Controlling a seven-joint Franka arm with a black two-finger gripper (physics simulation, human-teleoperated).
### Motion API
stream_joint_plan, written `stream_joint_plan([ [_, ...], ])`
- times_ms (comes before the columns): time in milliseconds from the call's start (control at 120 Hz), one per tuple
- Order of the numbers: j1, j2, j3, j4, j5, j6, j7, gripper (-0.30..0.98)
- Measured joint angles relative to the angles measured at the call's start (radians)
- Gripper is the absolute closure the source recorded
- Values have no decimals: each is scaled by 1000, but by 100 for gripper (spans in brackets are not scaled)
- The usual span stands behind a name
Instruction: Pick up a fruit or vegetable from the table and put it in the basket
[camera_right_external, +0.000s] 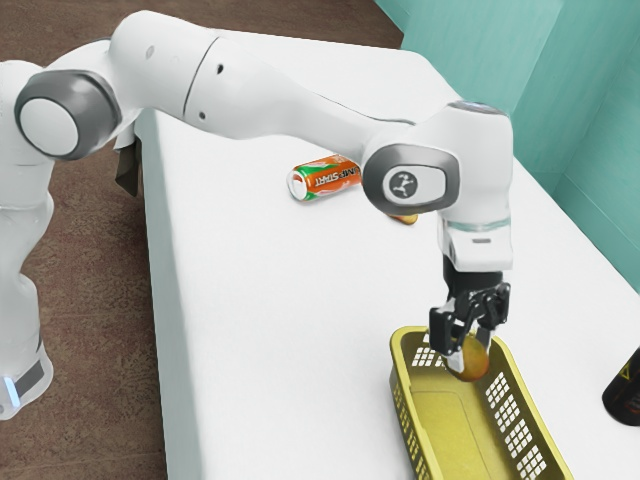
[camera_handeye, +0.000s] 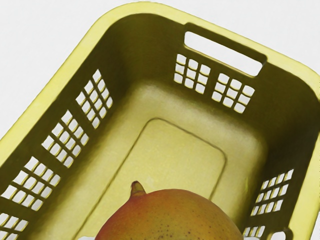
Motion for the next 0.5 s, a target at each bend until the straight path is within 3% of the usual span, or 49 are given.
stream_joint_plan([
  [200,-15,142,-27,137,6,17,-13,40],
  [325,-16,152,-28,143,3,16,-19,16],
  [500,-16,151,-26,142,0,13,-28,5],
])
